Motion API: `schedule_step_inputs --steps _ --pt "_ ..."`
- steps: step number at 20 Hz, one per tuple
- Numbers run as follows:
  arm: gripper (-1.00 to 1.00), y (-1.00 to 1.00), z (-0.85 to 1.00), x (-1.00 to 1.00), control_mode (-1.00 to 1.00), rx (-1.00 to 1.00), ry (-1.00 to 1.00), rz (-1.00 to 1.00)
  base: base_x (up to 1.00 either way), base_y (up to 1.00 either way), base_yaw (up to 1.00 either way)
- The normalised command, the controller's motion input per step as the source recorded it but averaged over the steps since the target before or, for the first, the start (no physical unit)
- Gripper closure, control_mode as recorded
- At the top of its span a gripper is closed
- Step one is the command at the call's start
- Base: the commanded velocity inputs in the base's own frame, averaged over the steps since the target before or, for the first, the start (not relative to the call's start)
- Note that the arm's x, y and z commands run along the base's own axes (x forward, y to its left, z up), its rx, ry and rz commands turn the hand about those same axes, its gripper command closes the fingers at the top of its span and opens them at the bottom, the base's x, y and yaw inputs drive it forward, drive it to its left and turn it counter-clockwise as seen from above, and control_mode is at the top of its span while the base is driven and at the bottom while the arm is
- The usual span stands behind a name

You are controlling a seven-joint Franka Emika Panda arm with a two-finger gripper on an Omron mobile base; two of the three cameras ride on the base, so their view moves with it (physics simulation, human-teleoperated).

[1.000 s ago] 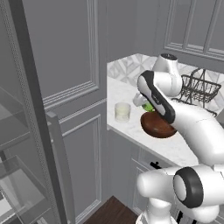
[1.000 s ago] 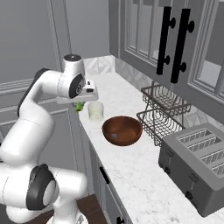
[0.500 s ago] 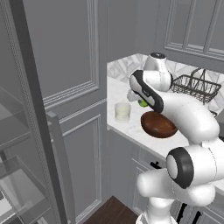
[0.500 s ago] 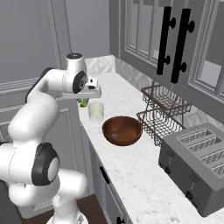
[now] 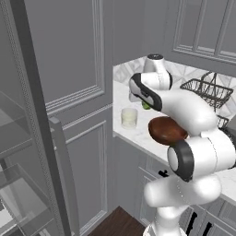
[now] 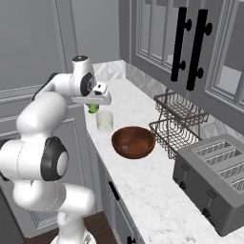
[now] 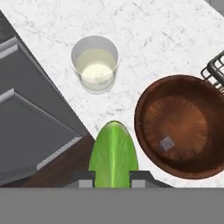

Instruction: Grab a lemon wedge from the fridge and one ice cube from the ice bowl, and put them in the glass of lemonade.

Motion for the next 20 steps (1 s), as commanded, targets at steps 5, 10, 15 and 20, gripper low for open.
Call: schedule_step_inputs --steps 5,10,15,20 --pt "1.0 -0.01 -0.41 0.29 -1.0 0.04 0.0 0.0 0.0 0.0 0.0" --pt "1.0 -0.03 -0.48 0.52 -1.0 0.06 0.0 0.0 0.0 0.0 0.0" --pt "1.0 0.0 -0.08 0.59 -1.0 0.0 0.01 0.0 0.0 0.0 0.0" --pt "1.0 0.0 -0.01 0.4 -1.0 0.0 0.01 0.0 0.0 0.0 0.0"
